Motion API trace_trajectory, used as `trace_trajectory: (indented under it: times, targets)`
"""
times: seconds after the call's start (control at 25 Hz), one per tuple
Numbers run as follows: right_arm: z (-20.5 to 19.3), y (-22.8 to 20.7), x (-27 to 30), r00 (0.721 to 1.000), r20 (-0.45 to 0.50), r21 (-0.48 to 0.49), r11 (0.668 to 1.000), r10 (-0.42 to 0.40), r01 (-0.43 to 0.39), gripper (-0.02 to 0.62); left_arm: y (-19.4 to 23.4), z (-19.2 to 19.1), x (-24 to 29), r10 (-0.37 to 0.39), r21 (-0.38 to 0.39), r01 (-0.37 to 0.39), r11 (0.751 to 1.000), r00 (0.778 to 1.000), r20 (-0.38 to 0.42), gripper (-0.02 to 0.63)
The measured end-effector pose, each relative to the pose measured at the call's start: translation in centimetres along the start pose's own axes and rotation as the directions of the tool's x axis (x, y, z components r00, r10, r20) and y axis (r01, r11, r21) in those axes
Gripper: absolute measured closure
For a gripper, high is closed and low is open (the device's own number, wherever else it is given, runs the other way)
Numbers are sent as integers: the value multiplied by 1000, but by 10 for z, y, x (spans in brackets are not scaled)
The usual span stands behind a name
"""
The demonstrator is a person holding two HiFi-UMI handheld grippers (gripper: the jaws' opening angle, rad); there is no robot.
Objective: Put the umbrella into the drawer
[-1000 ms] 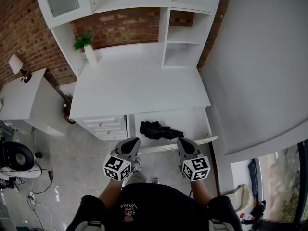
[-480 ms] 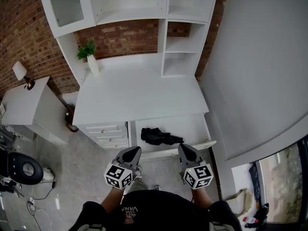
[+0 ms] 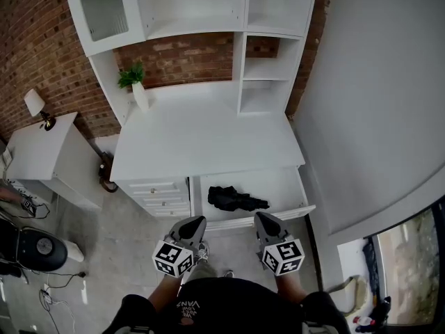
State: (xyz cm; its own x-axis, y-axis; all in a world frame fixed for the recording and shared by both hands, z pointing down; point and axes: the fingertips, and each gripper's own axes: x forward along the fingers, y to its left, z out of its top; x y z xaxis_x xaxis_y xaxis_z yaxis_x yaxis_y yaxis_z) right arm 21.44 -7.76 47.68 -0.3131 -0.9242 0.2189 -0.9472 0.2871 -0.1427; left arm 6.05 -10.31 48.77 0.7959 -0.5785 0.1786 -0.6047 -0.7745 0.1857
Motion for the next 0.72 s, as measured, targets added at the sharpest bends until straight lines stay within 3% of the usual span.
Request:
trace_trajectory:
  times: [0.72]
  targets:
    - [-15,1,3,999,-37,19,1000,-17,17,595,3,-8,-9,5,-17,-5,1000,1000,-1,598]
